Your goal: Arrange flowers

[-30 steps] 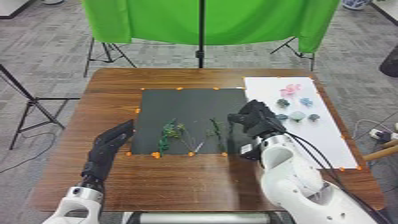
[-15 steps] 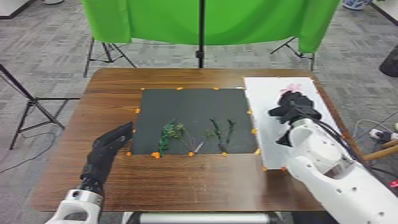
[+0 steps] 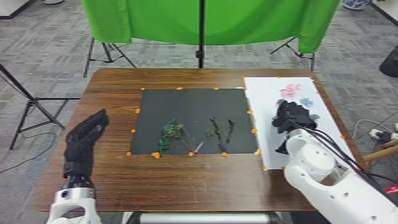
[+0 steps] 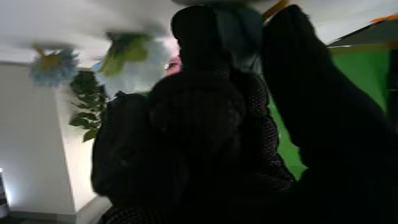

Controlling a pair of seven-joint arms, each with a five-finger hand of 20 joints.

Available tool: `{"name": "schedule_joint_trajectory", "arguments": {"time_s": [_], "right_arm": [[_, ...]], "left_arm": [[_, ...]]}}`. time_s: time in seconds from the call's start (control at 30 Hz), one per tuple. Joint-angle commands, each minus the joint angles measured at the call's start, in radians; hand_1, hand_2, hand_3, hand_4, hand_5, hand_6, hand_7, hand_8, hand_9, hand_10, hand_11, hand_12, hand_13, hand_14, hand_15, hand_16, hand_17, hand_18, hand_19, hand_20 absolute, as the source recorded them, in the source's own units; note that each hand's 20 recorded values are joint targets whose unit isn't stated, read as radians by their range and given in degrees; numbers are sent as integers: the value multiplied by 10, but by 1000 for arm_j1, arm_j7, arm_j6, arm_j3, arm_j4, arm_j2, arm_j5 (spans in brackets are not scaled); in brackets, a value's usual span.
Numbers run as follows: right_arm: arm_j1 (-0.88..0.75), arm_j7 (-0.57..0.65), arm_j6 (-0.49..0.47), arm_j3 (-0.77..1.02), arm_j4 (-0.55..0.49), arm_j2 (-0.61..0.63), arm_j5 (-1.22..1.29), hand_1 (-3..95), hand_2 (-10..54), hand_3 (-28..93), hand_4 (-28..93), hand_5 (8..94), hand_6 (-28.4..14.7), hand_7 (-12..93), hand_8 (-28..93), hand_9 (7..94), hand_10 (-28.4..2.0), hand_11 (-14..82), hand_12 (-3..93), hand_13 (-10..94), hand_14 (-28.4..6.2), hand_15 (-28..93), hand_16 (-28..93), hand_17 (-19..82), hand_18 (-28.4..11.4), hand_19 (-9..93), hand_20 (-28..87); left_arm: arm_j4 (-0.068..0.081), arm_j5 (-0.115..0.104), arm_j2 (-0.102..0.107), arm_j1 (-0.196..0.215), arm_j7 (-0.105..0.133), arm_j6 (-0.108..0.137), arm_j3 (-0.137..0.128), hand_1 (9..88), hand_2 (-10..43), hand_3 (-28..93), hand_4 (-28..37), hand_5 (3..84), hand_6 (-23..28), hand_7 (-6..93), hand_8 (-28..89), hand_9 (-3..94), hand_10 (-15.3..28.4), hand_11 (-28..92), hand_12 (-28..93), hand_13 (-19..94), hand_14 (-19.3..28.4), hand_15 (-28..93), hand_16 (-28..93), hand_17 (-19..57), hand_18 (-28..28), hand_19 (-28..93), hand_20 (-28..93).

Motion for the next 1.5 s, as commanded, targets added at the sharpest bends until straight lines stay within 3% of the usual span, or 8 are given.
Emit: {"name": "schedule_joint_trajectory", "arguments": {"time_s": [0.03, 0.2, 0.37, 0.63, 0.8, 0.87, 1.2, 1.5], "right_arm": [[-6, -40, 108, -17, -5, 10, -51, 651, -95, 451, -104, 786, -15, 177, 158, 906, -97, 139, 436, 920, -26, 576, 339, 680, -90, 932, 534], [92, -85, 167, -49, -99, 15, -14, 664, -95, 471, -111, 808, -15, 196, 163, 923, -95, 146, 434, 934, -16, 575, 340, 697, -87, 932, 538], [315, -258, 222, -225, -151, -38, 186, 660, -95, 481, -117, 810, -15, 199, 162, 924, -95, 146, 437, 936, -15, 577, 343, 699, -86, 932, 548], [568, -430, 139, -537, -23, -247, 377, 655, -95, 493, -135, 804, -11, 207, 162, 920, -89, 139, 442, 936, -12, 581, 351, 700, -83, 932, 565], [605, -453, 101, -657, 71, -330, 384, 651, -95, 503, -145, 800, -12, 212, 159, 917, -87, 135, 446, 932, -12, 583, 355, 697, -81, 932, 567], [609, -464, 74, -674, 125, -364, 390, 647, -95, 509, -147, 797, -11, 214, 158, 917, -87, 134, 447, 931, -12, 584, 355, 696, -81, 932, 568], [634, -453, 99, -755, 237, -421, 363, 635, -95, 527, -157, 787, -10, 220, 150, 906, -87, 116, 452, 927, -10, 581, 354, 692, -81, 932, 561], [655, -444, 156, -789, 284, -433, 301, 629, -95, 530, -165, 745, -6, 211, 117, 851, -86, 92, 449, 922, -11, 578, 356, 687, -81, 932, 551]], "left_arm": [[-1, 0, -17, 24, -13, -13, -29, 318, -95, 651, -180, 471, 32, 129, -59, 421, 117, 142, 135, 310, 147, 150, 47, 17, 129, 37, 191], [-12, -19, -19, 49, 10, 28, -58, 317, -95, 654, -180, 472, 31, 130, -61, 424, 118, 145, 133, 313, 146, 148, 41, 23, 125, 35, 191], [-28, -71, -17, 82, 15, 52, -82, 291, -83, 665, -189, 473, 32, 130, -62, 423, 119, 142, 129, 311, 143, 133, 33, 35, 117, 28, 192], [-35, -110, -24, 105, 16, 34, -82, 218, 67, 659, -278, 481, 34, 116, -61, 428, 122, 134, 125, 311, 142, 120, 35, 39, 113, 18, 194], [-41, -110, -32, 114, 22, 37, -67, 213, 118, 639, -282, 481, 33, 115, -60, 430, 123, 131, 125, 312, 141, 120, 35, 39, 113, 18, 192], [-27, -104, -32, 92, 10, 31, -63, 207, 117, 648, -282, 481, 34, 113, -60, 431, 123, 130, 126, 312, 141, 120, 35, 38, 113, 18, 192], [-34, -104, -30, 107, 26, 5, -59, 210, 75, 683, -283, 477, 32, 113, -58, 429, 121, 127, 128, 308, 142, 120, 37, 29, 119, 21, 187], [-19, -96, -20, 85, 18, -11, -40, 200, 29, 690, -283, 475, 34, 109, -57, 426, 121, 126, 131, 306, 144, 121, 42, 27, 121, 22, 187]]}}
